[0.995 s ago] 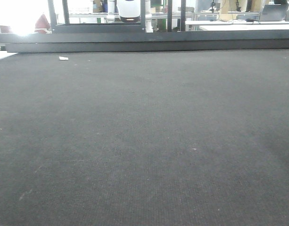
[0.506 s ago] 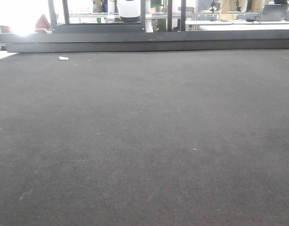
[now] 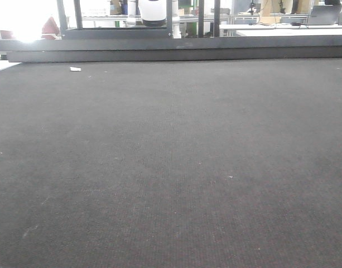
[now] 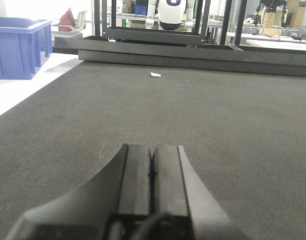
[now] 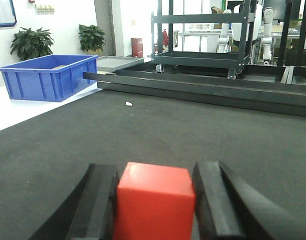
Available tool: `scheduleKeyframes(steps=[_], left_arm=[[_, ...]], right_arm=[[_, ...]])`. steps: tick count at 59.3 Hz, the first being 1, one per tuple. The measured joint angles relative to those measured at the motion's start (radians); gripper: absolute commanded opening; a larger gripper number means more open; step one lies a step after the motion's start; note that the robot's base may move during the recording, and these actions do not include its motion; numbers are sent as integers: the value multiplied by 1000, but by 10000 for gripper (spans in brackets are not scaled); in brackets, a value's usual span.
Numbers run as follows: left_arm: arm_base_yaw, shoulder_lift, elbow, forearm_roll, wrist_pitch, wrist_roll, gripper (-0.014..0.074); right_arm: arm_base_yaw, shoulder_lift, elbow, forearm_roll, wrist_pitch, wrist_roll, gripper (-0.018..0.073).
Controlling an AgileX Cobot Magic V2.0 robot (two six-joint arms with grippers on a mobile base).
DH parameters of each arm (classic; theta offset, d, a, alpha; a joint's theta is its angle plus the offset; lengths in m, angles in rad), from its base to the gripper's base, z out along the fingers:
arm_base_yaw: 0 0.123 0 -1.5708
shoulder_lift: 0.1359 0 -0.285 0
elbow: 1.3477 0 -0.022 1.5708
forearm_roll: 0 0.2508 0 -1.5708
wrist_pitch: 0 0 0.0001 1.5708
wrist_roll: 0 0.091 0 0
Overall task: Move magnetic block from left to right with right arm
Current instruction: 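Hold the cube in the right gripper while the base turns away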
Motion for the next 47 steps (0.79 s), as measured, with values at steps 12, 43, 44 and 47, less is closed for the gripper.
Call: scheduleKeyframes(steps=[12, 43, 44, 47], left_arm=[[0, 0, 0, 0, 0, 0, -116], [0, 0, 0, 0, 0, 0, -116], [0, 0, 0, 0, 0, 0, -116], [0, 0, 0, 0, 0, 0, -116]], right_arm=[[0, 0, 0, 0, 2, 0, 124], [0, 0, 0, 0, 3, 0, 124], [0, 0, 0, 0, 3, 0, 124], [0, 0, 0, 0, 3, 0, 124]])
